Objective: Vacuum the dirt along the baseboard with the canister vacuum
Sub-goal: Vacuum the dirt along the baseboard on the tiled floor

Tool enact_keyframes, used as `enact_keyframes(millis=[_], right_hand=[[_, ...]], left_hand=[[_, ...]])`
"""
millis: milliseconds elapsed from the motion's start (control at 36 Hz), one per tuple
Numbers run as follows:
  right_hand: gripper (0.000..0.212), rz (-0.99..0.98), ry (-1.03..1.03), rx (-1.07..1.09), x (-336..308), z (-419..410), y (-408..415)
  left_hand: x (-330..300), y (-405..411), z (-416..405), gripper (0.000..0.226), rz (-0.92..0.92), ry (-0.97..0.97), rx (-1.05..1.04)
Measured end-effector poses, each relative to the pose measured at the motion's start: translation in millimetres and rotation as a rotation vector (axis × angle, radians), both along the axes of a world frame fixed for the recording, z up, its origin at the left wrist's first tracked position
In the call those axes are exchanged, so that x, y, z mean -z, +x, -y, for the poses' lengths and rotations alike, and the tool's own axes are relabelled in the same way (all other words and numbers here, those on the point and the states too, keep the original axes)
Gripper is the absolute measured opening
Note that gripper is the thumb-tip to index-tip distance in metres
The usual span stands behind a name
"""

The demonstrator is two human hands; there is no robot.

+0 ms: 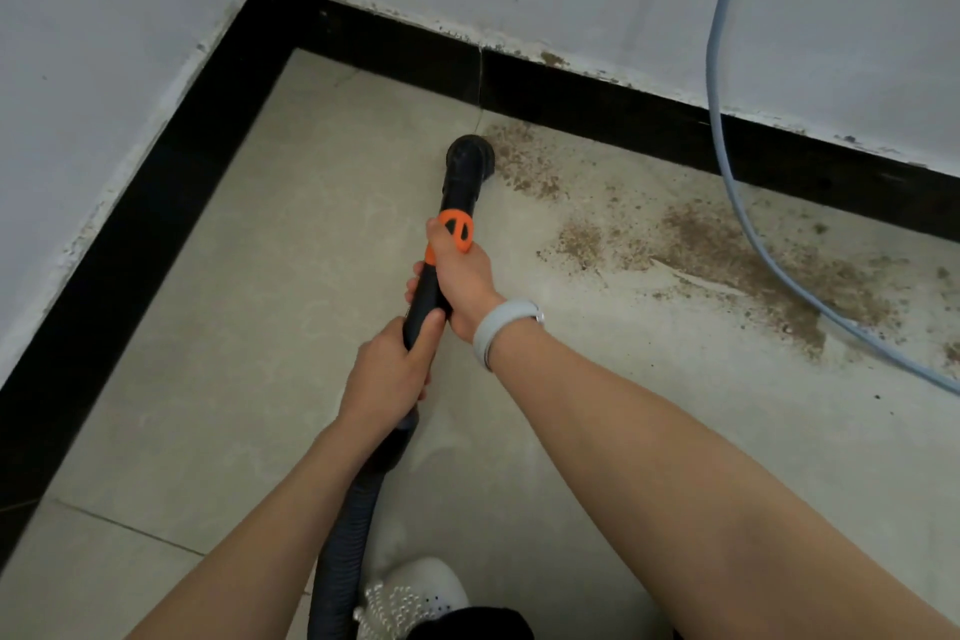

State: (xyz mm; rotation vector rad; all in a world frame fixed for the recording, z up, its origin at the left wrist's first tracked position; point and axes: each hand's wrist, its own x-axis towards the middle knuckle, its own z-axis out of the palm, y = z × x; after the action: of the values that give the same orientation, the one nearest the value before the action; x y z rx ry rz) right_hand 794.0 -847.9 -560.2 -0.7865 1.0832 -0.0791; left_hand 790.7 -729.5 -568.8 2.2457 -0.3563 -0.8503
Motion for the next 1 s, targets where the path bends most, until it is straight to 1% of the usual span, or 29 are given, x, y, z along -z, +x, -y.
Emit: enact_keyframes(millis=[167,306,500,611,750,861,1000], right_hand=[[0.031,-0.047,-0.096,0.024,-4,31,23],[0.032,-0.068,-0.125,0.025,0,38,24],[0.032,-0.051,-0.109,0.031,4,45,15],[0.03,-0.035,-0.09,0.065,3,57,3],[0.03,-0.026,-0.085,0.059,6,64,-9],[0.03,-0.011,-0.073,0.045,7,68,-15],[0.03,0.006,-0.074,0.062,8,70,-22]], left_hand=[[0,21,37,0.046,0.01,-0.022,0.061],[6,24,44,0.046,-0.022,-0.062,0.072],[11,22,47,0.047,-0.009,-0.064,0.111],[9,20,56,0.043,-0.038,-0.086,0.154],[13,7,60,0.042,-0.007,-0.067,0.194],[15,2,57,0.038,-0.039,-0.084,0.193],[20,-10,36,0.042,-0.03,-0.009,0.225]])
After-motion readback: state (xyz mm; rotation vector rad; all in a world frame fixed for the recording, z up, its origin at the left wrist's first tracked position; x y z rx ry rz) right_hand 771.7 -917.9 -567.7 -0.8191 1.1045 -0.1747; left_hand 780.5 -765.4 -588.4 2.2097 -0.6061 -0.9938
